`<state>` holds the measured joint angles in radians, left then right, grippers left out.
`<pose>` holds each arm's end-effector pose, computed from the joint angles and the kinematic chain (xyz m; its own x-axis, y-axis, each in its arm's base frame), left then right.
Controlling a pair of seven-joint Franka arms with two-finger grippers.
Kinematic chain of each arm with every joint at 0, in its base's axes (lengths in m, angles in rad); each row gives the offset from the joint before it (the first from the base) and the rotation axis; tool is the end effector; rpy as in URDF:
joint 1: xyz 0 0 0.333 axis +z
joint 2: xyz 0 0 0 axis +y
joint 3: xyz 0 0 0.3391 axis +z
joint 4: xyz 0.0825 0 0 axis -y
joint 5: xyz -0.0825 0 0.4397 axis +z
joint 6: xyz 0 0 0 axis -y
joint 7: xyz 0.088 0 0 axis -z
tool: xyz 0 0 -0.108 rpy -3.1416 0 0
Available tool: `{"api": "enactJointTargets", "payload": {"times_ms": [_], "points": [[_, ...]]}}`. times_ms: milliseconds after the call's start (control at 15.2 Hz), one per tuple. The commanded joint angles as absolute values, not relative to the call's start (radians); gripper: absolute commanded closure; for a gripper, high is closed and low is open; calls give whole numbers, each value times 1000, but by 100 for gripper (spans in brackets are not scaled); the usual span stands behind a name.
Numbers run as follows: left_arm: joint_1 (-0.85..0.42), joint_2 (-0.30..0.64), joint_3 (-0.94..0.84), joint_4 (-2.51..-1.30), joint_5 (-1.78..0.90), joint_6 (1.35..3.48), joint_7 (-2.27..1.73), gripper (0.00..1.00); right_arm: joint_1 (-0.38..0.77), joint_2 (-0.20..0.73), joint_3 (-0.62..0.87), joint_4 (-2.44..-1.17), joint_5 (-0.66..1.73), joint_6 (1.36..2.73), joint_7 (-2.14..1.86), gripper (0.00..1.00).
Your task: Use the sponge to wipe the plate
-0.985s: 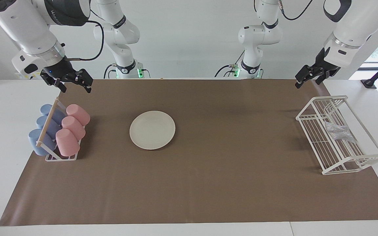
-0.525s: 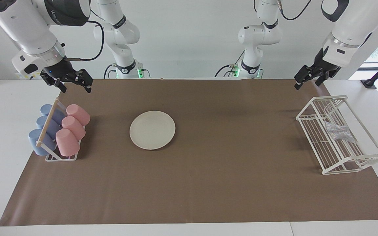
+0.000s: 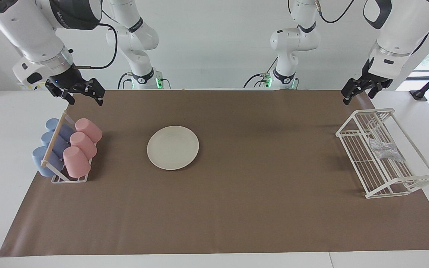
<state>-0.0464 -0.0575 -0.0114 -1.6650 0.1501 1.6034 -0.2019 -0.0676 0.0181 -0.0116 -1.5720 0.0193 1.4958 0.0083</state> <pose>0.5928 -0.0188 0.6354 0.9903 0.1365 0.0257 0.1388 -0.9792 -0.1479 0.6056 -0.0458 0.6288 0.9919 -0.0856 -0.0943 -0.0877 -0.9960 -0.0183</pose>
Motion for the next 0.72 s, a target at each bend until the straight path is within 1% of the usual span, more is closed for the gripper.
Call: {"api": "enactJointTargets", "payload": {"times_ms": [0, 66, 197, 328, 460, 656], "points": [[-116, -11, -9, -1690, 332, 1660, -267, 0, -103, -3, -5, -1594, 9, 1525, -8, 0], [-124, 6, -9, -1693, 394, 1678, -270, 0, -100, -2, -5, -1589, 9, 1532, 17, 0], [-132, 61, -9, -1690, 524, 1707, -271, 0, -87, -3, 5, -1589, 8, 1535, 211, 0], [-178, 142, -9, -1680, 660, 1718, -282, 0, -77, -5, 20, -1592, 9, 1536, 503, 0], [-178, 204, -9, -1677, 754, 1765, -310, 0, -46, -9, 21, -1604, 9, 1534, 830, 0], [-169, 271, -5, -1674, 872, 1831, -330, 0, 8, -17, 21, -1612, 9, 1526, 1209, 0]]}}
